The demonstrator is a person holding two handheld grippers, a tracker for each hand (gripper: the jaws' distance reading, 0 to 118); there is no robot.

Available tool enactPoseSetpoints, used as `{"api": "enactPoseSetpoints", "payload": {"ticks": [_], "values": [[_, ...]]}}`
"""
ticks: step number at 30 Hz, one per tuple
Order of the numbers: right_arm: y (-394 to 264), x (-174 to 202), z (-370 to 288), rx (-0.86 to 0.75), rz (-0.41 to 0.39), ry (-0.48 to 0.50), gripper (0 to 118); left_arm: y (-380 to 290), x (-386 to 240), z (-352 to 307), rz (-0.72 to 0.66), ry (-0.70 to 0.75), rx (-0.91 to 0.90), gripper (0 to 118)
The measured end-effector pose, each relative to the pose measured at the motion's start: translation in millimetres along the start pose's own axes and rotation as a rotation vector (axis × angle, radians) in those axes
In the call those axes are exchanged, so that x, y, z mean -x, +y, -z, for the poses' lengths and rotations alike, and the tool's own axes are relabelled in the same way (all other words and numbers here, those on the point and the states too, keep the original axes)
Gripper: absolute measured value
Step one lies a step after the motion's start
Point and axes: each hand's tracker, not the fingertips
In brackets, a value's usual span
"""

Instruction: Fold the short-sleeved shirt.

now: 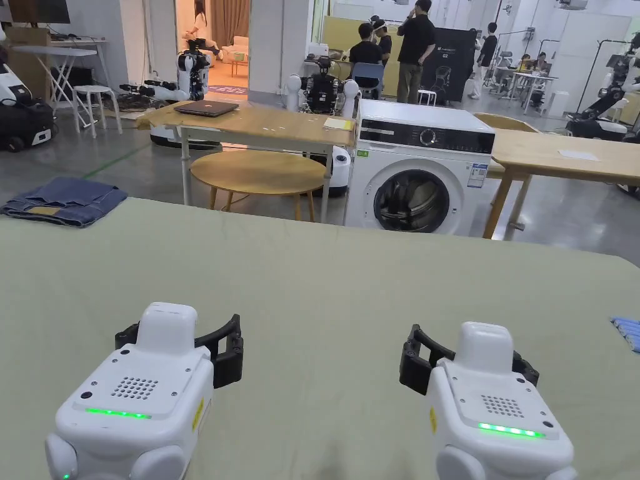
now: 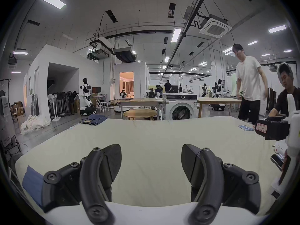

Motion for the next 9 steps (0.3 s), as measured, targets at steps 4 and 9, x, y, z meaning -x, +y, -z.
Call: {"api": "enactPoseSetpoints", "payload": {"ticks": [4,9], "values": [[-5.7,7.2,-1.2,-0.039,-0.078,-0.027,91,-1.3,-0.8,0.1,0.004,-0.003,-0.006,76],[-8.0,4.8,-3.0,-0.064,-0.067,0.002,91,-1.4,-1.5,-0.7,0.004,0.005,-0.019,76]]}}
